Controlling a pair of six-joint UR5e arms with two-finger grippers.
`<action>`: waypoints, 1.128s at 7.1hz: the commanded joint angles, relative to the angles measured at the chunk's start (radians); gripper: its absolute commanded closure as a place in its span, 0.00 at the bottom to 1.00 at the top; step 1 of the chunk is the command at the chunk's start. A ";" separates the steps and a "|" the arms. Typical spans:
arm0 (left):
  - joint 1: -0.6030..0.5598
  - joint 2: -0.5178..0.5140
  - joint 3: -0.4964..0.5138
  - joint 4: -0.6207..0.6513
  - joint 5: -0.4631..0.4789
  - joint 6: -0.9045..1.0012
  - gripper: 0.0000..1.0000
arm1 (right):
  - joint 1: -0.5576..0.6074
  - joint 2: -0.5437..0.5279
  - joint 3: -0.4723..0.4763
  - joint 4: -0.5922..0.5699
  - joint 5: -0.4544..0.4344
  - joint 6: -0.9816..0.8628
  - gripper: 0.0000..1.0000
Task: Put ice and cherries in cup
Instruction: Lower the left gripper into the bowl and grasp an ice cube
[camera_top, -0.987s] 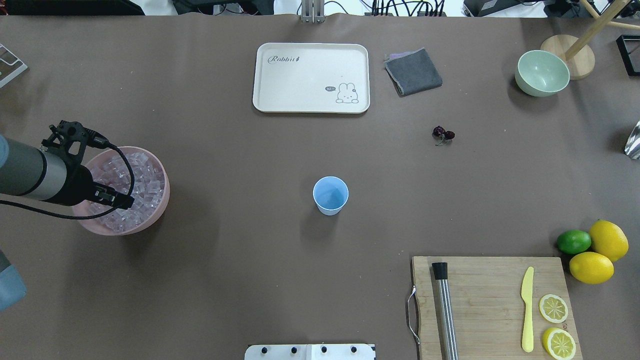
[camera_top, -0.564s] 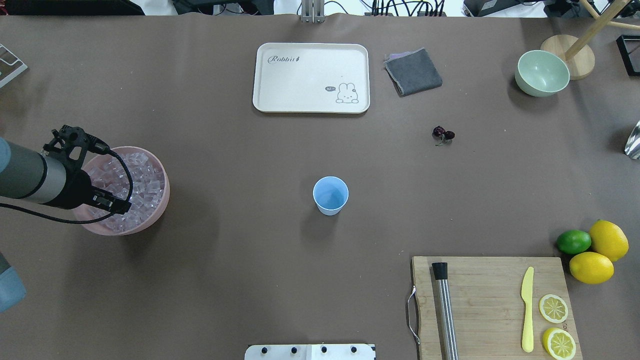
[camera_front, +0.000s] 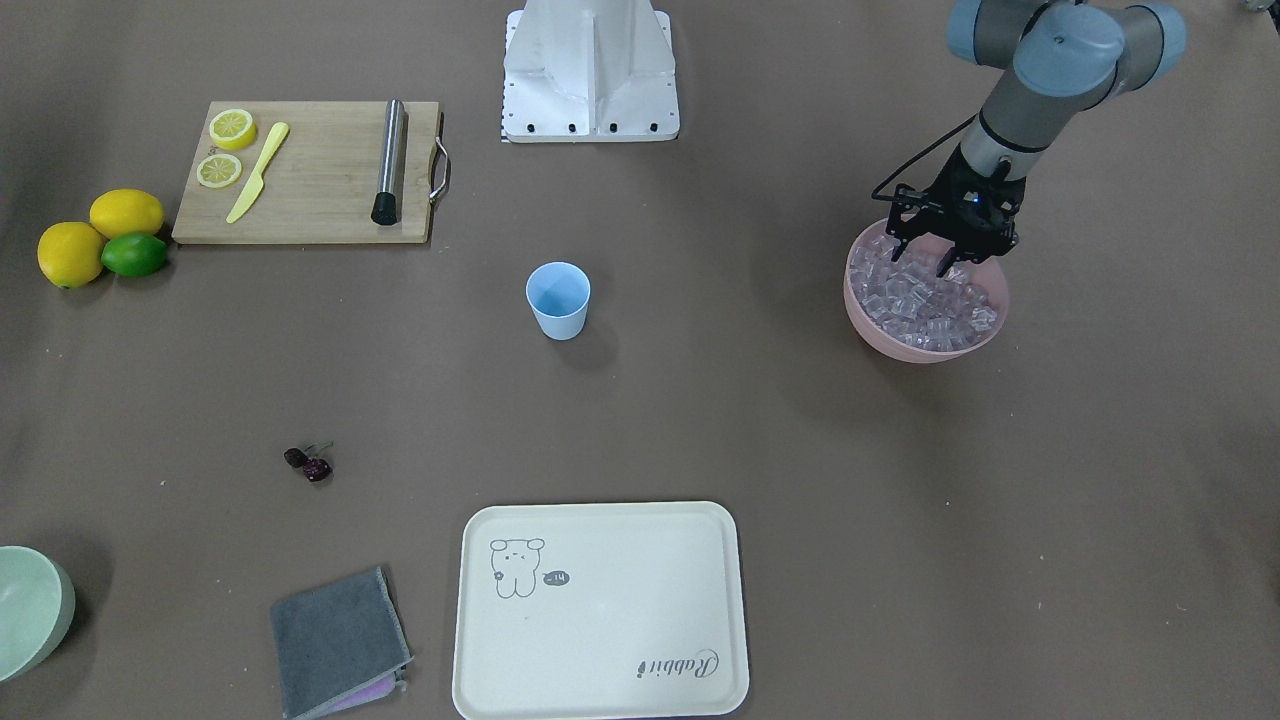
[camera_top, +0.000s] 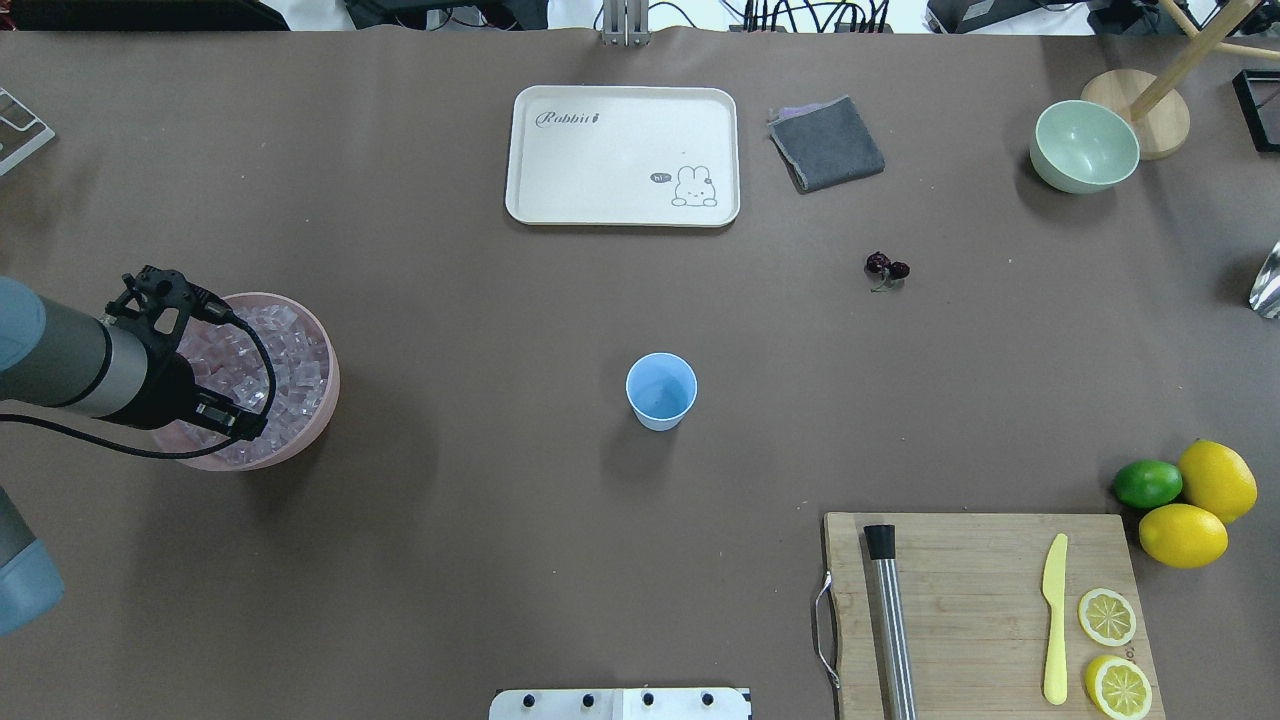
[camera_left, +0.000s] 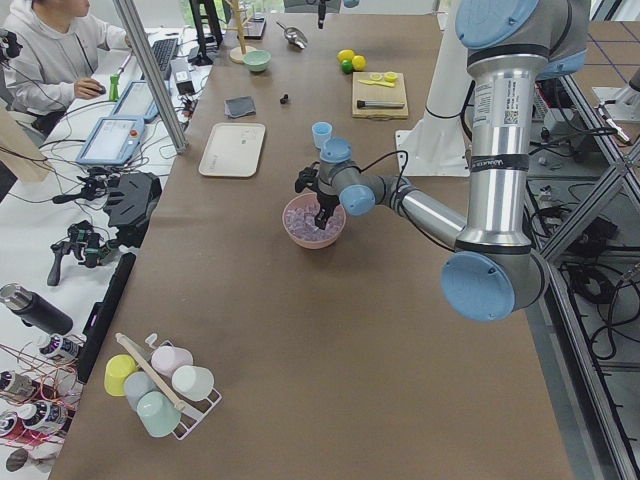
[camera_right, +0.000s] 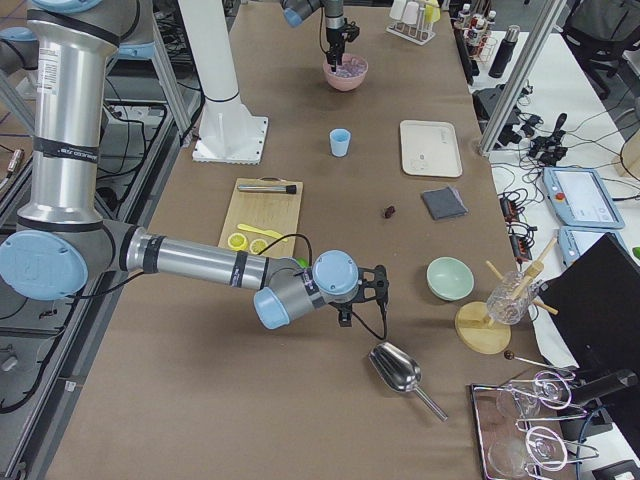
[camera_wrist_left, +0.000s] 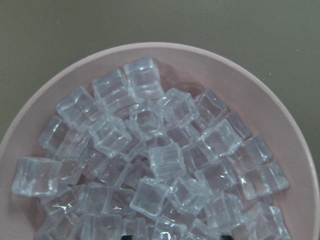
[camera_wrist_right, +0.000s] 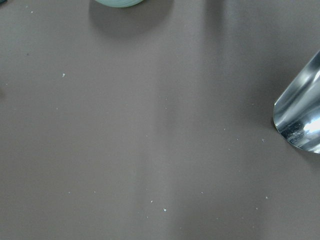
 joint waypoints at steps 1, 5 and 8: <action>0.000 0.003 0.034 -0.062 -0.001 0.003 0.46 | 0.000 -0.001 0.001 0.001 0.000 0.000 0.00; -0.085 0.014 -0.018 -0.053 -0.169 -0.005 1.00 | 0.000 -0.009 -0.001 -0.001 0.000 -0.002 0.00; -0.119 -0.003 0.020 -0.056 -0.158 -0.016 0.32 | 0.000 -0.015 -0.002 -0.001 0.002 0.000 0.00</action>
